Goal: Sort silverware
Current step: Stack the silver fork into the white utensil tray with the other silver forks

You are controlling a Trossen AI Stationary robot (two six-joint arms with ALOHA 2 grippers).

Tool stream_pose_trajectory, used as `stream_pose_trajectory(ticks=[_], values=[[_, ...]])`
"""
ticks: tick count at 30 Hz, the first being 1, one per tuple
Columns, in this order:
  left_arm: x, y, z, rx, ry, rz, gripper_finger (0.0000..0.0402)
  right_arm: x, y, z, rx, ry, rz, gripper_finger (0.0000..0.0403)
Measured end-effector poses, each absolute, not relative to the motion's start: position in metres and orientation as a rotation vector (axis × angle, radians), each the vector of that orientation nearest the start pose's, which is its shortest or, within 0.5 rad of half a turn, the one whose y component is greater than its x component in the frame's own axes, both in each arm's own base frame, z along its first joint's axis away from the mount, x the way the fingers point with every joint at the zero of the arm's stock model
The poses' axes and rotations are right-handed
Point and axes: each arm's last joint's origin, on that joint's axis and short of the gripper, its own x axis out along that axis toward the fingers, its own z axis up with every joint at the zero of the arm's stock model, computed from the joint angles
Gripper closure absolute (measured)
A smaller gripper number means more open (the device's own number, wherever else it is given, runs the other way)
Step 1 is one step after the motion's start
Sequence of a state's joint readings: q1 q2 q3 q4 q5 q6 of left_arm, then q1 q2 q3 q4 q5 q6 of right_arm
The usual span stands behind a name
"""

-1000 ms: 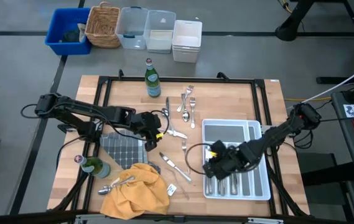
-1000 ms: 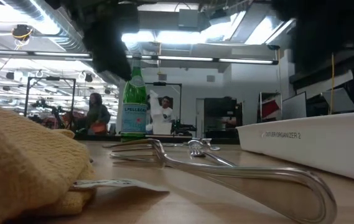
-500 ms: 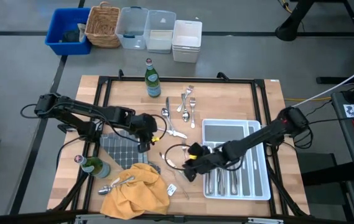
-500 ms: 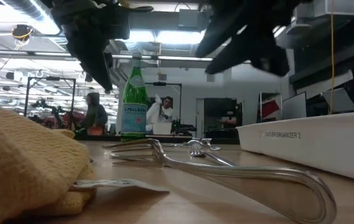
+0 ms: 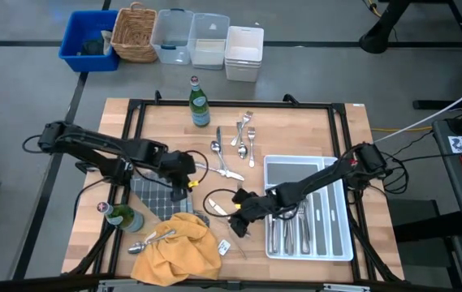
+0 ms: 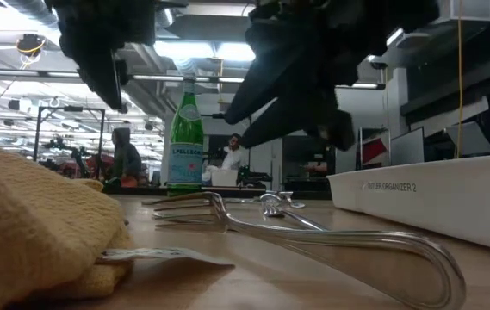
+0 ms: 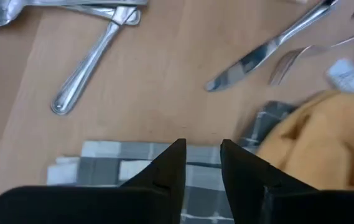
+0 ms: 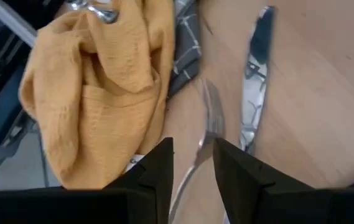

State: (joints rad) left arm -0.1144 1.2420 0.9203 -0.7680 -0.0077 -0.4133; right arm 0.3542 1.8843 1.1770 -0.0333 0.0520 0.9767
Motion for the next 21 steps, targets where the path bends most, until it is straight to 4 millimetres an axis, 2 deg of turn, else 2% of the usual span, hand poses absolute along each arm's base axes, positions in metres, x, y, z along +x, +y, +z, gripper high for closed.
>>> stream_pose_trajectory(ticks=[6,14,21], values=[[0.207,-0.033,0.26,-0.368,1.008,0.16,0.034,0.379,0.13,0.178,0.784,0.777,-0.05,0.0288],[0.172,-0.031,0.244,-0.481,0.974,0.247,0.0356,0.379,0.131,0.178,0.772,0.786,-0.033,0.0288],[0.156,-0.028,0.228,-0.471,0.988,0.249,0.0357,0.38,0.13,0.174,0.759,0.777,-0.063,0.0288]])
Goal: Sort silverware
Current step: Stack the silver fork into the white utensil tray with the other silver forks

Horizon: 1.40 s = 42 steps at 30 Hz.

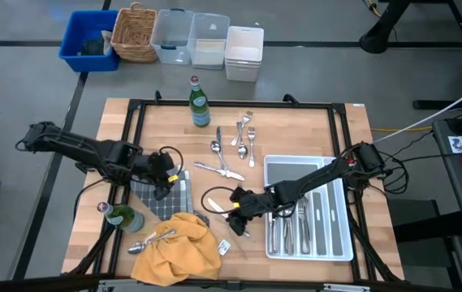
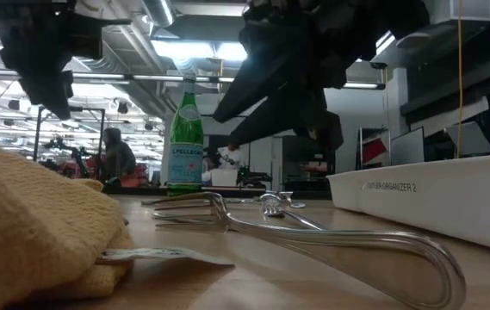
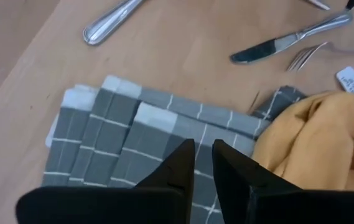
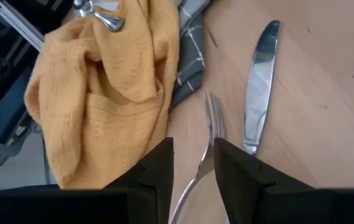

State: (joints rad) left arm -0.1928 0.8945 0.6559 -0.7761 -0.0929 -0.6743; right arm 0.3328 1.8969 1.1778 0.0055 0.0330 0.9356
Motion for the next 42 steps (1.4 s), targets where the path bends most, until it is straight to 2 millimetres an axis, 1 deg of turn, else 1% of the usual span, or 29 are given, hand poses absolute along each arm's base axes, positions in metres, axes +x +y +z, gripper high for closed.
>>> stream_pose_trajectory(ticks=[4,8,14,17,19,25,30,33,39,42], values=[[0.151,-0.027,0.222,-0.462,0.996,0.247,0.0357,0.38,0.13,0.175,0.759,0.777,-0.063,0.0288],[0.149,-0.026,0.215,-0.44,1.015,0.245,0.0357,0.386,0.133,0.172,0.755,0.776,-0.069,0.0288],[0.146,-0.026,0.207,-0.432,1.051,0.255,0.0357,0.412,0.142,0.159,0.718,0.787,-0.052,0.0288],[0.146,-0.026,0.207,-0.43,1.044,0.248,0.0357,0.419,0.144,0.155,0.675,0.835,-0.066,0.0288],[0.146,-0.026,0.207,-0.419,1.043,0.241,0.0357,0.42,0.145,0.157,0.643,0.873,-0.079,0.0288],[0.146,-0.026,0.207,-0.414,1.043,0.238,0.0357,0.421,0.143,0.165,0.538,0.898,-0.112,0.0288],[0.146,-0.026,0.207,-0.414,1.043,0.238,0.0357,0.418,0.143,0.163,0.526,0.945,-0.118,0.0288],[0.146,-0.026,0.207,-0.416,1.043,0.238,0.0357,0.415,0.146,0.163,0.528,0.971,-0.099,0.0288],[0.146,-0.026,0.207,-0.418,1.043,0.24,0.0357,0.412,0.154,0.162,0.511,0.973,-0.094,0.0288],[0.146,-0.026,0.207,-0.418,1.043,0.24,0.0357,0.412,0.154,0.162,0.499,0.972,-0.113,0.0288]])
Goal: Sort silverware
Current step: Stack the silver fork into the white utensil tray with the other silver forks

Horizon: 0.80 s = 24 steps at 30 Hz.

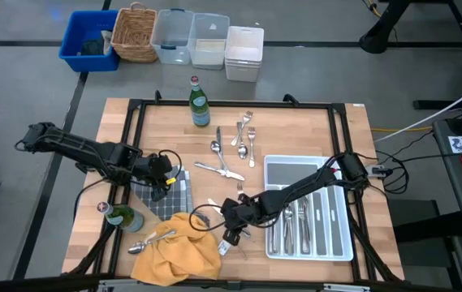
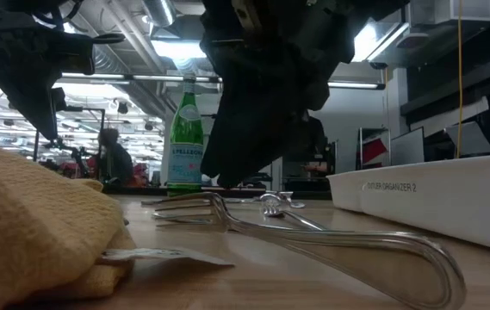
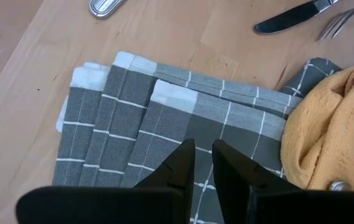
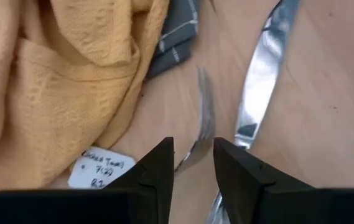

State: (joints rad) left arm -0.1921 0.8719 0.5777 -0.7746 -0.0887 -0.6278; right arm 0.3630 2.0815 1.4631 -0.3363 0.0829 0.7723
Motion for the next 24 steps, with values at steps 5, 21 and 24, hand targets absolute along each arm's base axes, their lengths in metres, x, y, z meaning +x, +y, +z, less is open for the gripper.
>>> stream_pose_trajectory(ticks=[5,21,24], values=[[0.146,-0.026,0.207,-0.418,1.043,0.24,0.0357,0.412,0.152,0.161,0.492,0.97,-0.13,0.0288],[0.146,-0.026,0.208,-0.414,1.043,0.238,0.0357,0.416,0.153,0.144,0.493,0.98,-0.147,0.0288],[0.146,-0.026,0.207,-0.412,1.044,0.237,0.0357,0.416,0.153,0.138,0.485,0.994,-0.157,0.0288]])
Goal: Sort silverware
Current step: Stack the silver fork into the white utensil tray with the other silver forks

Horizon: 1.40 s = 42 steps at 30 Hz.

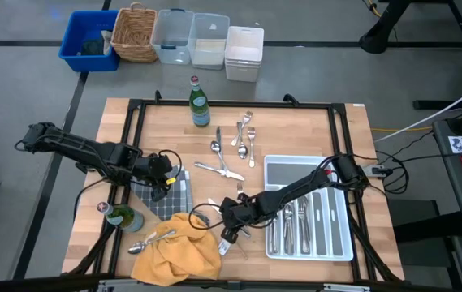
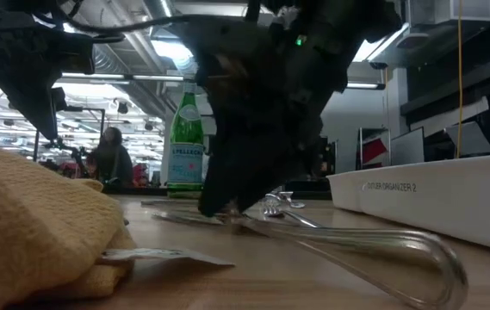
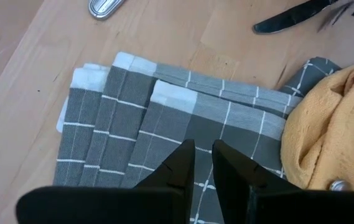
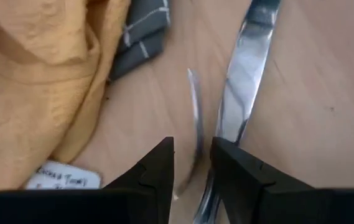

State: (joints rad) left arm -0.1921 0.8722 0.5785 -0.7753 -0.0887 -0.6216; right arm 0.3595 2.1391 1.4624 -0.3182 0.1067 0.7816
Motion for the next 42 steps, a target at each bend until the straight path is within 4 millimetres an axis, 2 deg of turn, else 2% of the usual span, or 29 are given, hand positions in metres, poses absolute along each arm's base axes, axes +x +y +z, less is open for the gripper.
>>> stream_pose_trajectory(ticks=[5,12,16,21,25,29,33,38,42], values=[[0.146,-0.026,0.207,-0.409,1.045,0.235,0.0357,0.42,0.155,0.128,0.546,0.996,-0.174,0.0298],[0.146,-0.026,0.207,-0.389,1.046,0.223,0.0357,0.42,0.155,0.13,0.573,1.003,-0.188,0.0389],[0.146,-0.026,0.207,-0.385,1.046,0.22,0.0357,0.426,0.157,0.139,0.59,1.001,-0.167,0.0384],[0.146,-0.026,0.207,-0.385,1.046,0.22,0.0357,0.436,0.156,0.17,0.614,1.04,-0.17,0.0396],[0.146,-0.026,0.208,-0.385,1.046,0.22,0.0357,0.441,0.157,0.207,0.6,1.077,-0.195,0.0393],[0.147,-0.026,0.208,-0.385,1.042,0.219,0.0357,0.435,0.156,0.246,0.608,1.139,-0.271,0.0398],[0.15,-0.027,0.21,-0.397,0.999,0.205,0.0357,0.42,0.15,0.277,0.606,1.216,-0.41,0.0396],[0.159,-0.028,0.216,-0.414,0.9,0.17,0.0357,0.388,0.143,0.289,0.568,1.392,-0.681,0.0399],[0.163,-0.029,0.219,-0.387,0.853,0.137,0.0357,0.379,0.155,0.281,0.564,1.416,-0.681,0.0399]])
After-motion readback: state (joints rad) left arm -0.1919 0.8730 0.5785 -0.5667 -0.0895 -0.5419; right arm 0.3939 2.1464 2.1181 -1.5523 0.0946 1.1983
